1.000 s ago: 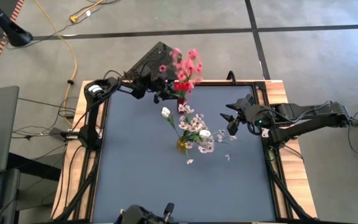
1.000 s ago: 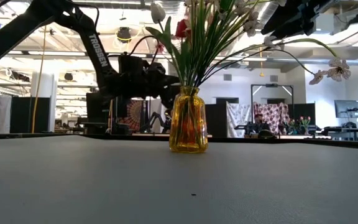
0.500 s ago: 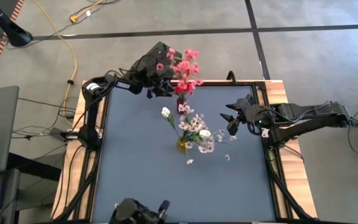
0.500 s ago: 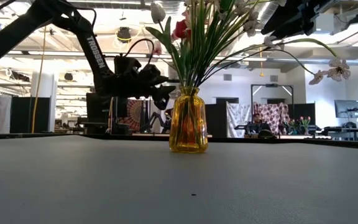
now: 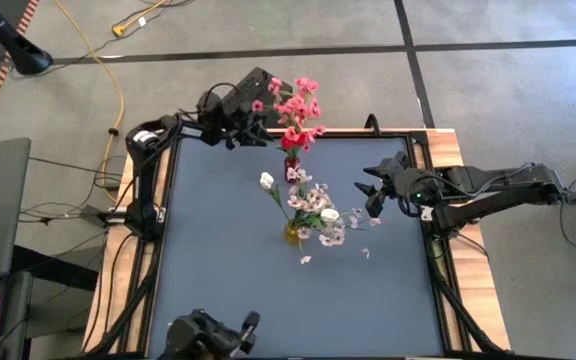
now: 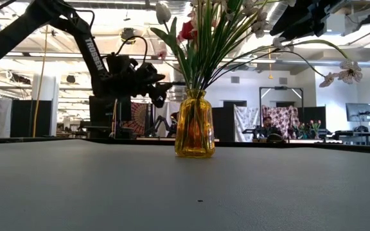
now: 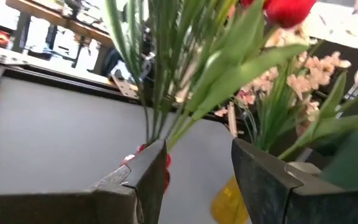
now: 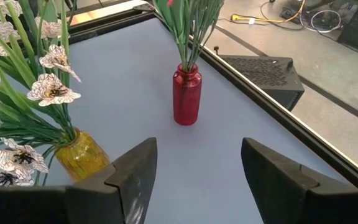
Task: Sort flowers into vase by color
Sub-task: Return to Home Position
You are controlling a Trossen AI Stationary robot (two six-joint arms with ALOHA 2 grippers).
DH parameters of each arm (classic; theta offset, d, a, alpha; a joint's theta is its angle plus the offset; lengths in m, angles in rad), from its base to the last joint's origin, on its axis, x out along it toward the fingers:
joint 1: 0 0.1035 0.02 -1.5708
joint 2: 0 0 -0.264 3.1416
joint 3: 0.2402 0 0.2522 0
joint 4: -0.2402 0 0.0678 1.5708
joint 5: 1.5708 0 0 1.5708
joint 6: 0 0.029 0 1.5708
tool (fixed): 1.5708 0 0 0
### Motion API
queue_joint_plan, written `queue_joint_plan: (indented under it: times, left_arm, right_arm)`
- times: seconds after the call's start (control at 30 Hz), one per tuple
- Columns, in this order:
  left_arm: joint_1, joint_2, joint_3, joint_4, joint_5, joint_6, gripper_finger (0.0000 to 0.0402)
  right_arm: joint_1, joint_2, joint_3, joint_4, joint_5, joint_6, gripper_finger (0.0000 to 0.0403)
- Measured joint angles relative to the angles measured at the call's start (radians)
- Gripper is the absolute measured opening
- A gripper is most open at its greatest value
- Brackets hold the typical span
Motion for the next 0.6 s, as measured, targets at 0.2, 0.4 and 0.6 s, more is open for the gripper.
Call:
queue_joint_plan:
  times: [0.2,0.4,0.6]
  left_arm:
    - [0.009,-0.054,0.000,0.006,-0.083,0.002,0.0169]
    - [0.034,-0.160,0.000,-0.021,-0.166,-0.012,0.0169]
    - [0.063,-0.276,0.000,-0.205,-0.230,0.052,0.0169]
  right_arm:
    - [0.000,0.000,0.000,0.007,0.000,0.000,0.0260]
    - [0.000,0.000,0.017,0.003,0.000,-0.004,0.0260]
    - [-0.022,0.000,0.053,0.001,-0.004,-0.054,0.0260]
